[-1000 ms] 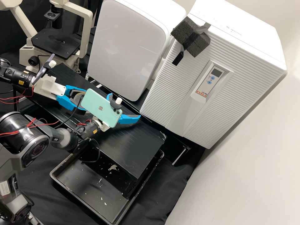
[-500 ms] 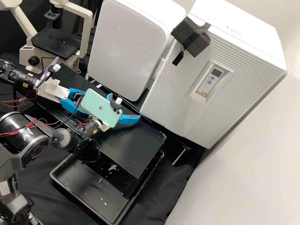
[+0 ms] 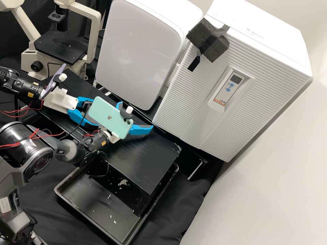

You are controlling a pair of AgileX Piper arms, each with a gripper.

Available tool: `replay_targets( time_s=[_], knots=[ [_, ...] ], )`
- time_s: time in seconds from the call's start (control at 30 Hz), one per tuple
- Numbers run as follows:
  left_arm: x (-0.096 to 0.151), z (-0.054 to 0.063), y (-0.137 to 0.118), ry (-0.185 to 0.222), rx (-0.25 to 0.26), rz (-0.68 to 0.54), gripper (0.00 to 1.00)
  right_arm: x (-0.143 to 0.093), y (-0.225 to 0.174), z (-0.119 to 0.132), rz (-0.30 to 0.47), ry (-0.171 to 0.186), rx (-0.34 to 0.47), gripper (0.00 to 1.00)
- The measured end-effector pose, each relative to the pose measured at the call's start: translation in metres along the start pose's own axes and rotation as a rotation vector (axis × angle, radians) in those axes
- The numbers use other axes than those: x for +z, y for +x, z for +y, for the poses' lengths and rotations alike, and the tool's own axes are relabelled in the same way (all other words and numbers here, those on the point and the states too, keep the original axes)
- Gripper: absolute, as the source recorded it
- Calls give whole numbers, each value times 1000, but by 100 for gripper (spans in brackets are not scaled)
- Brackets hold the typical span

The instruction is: Place the petri dish on the bench

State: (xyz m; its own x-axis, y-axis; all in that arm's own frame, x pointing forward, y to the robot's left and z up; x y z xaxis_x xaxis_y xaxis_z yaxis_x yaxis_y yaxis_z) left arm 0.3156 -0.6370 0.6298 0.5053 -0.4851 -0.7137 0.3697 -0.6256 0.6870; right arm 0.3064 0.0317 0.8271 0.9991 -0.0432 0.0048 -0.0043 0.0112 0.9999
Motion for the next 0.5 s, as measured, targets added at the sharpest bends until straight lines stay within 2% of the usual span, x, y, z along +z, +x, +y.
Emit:
replay_targets(
  time_s=[0.5],
  knots=[
    [-4,2,-2,-2,8,7,100,0,0,0,0,0,0,100]
  ],
)
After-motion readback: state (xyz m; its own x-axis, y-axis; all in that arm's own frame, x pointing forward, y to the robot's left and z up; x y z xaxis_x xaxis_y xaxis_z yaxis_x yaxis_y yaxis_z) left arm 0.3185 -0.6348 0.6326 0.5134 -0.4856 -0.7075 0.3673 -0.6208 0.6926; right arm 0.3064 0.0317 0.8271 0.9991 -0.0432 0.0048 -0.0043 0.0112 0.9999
